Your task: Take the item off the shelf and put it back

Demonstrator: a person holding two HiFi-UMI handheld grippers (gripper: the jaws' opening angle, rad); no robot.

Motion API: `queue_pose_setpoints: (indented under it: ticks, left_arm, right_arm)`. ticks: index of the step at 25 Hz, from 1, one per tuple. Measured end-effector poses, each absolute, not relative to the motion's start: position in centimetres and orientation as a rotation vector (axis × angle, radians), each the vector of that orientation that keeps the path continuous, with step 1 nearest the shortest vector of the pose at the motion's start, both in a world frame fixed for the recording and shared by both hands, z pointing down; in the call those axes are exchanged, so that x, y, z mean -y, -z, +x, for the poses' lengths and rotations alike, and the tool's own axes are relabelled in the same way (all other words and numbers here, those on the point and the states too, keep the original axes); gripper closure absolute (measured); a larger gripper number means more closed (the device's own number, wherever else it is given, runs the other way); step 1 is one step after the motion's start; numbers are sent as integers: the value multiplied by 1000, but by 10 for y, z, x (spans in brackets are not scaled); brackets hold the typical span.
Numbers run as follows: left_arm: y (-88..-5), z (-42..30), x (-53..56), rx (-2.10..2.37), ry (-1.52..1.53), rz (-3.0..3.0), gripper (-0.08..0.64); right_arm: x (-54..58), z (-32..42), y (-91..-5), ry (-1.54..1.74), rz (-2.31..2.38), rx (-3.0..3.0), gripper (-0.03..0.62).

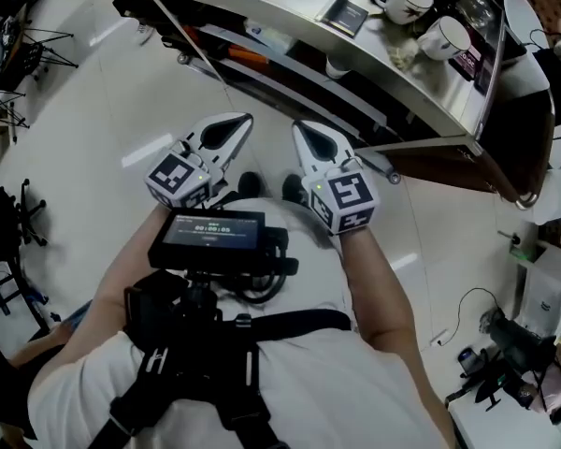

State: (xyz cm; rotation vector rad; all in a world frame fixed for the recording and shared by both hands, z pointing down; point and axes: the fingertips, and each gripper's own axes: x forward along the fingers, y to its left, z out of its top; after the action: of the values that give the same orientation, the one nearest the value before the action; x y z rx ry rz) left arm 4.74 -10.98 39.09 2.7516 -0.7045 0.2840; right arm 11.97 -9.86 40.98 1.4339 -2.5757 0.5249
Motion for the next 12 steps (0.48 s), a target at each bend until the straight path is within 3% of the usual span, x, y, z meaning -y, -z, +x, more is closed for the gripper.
queue_pose_setpoints:
  ticks: [12]
  left_arm:
    - [-408, 72, 112, 592, -296, 2765, 560]
  right_arm:
    - [99, 130, -423, -529, 1473, 2526, 584]
